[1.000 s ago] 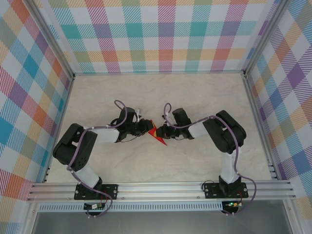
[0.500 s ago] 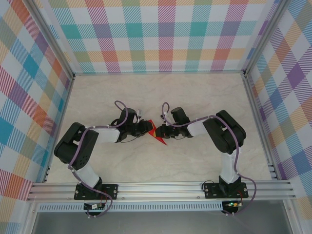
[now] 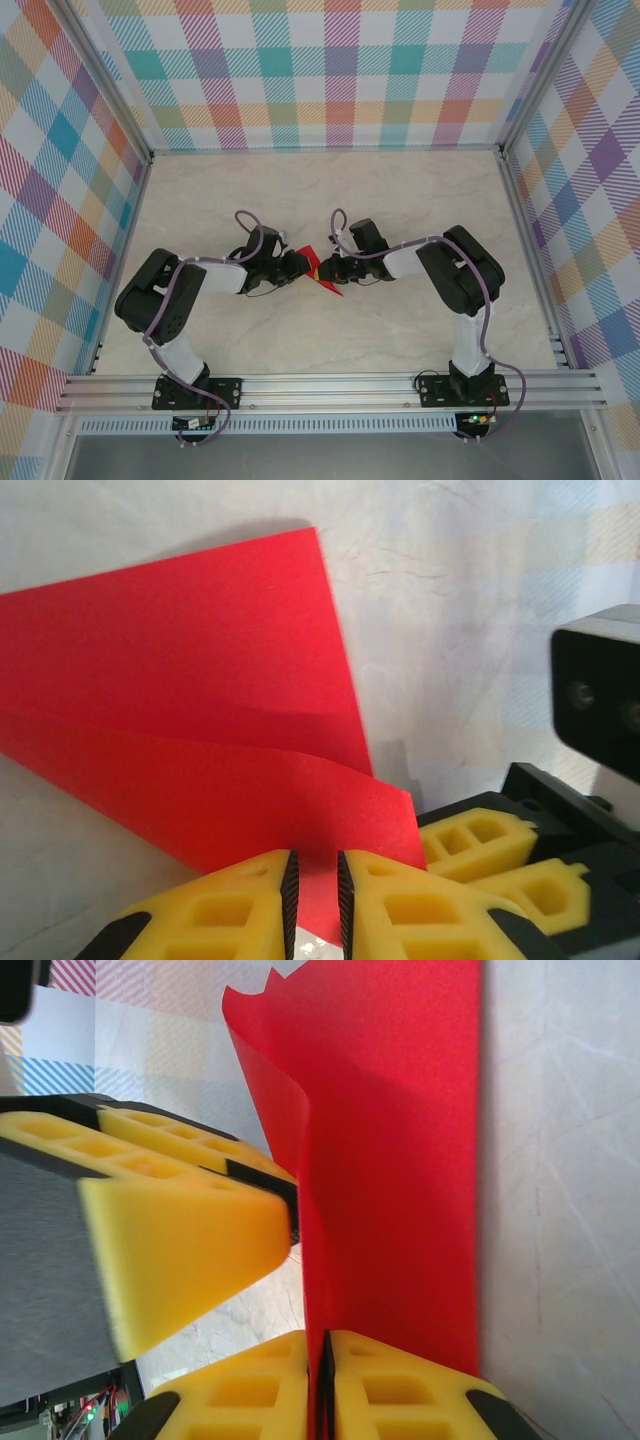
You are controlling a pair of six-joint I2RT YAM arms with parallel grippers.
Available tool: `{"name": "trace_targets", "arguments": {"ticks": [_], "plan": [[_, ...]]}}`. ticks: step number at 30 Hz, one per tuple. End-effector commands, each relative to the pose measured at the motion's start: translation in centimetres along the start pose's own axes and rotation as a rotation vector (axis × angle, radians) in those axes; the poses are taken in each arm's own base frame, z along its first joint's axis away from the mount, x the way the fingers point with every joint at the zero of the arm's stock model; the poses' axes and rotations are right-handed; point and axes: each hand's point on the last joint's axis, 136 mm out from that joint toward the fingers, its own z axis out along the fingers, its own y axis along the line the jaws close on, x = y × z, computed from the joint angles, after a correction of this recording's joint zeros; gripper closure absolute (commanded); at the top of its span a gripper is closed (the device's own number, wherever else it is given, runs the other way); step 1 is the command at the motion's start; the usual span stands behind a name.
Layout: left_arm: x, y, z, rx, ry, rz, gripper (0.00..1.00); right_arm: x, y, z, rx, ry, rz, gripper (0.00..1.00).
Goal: Fold a paper plane with a square sheet of paper (pick it up from the middle)
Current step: Fold the wing for the third time at the center of the table.
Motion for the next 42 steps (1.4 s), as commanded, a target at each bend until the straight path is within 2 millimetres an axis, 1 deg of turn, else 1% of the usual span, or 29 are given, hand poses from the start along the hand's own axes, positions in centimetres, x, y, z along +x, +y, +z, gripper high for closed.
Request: {"name": "trace_targets", "arguments": {"ticks": [1,6,12,15,20,23,33,36,42], "plan": [[0.7,0.9,0.5,-0.038,0.021,0.012,0.8,3.7,-6.2,0.8,0.208,0.073,0.095,0.86],[0.6,0.9,0.5,-0.045,0.019,0.013,0.8,3.6,-6.0,0.8,0.202,0.073,0.094,0.85],[0.4,0.5,0.5,-0.039,0.022,0.022,0.8,3.2,-5.4,0.7,0.184,0.063,0.086,0.84],[0.2,-0.1,0.3,-0.016,0.018,0.035,0.8,3.2,-5.4,0.7,0.183,0.063,0.087,0.87],[-0.4,-1.6,-0.5,0.018,-0.008,0.075,0.8,3.4,-5.9,0.8,0.197,0.063,0.1,0.92],[-0.5,-1.9,-0.9,0.029,-0.022,0.09,0.8,3.7,-6.4,0.8,0.208,0.058,0.121,0.94],[-0.1,-1.2,-0.7,0.019,-0.021,0.084,0.79,3.9,-6.7,0.9,0.151,0.042,0.212,1.0],[-0.2,-1.2,-0.7,0.02,-0.024,0.084,0.79,3.9,-6.8,0.8,0.127,0.031,0.242,1.0],[-0.2,-1.2,-0.6,0.021,-0.024,0.083,0.79,3.6,-6.3,0.5,0.065,0.024,0.284,1.0]]}}
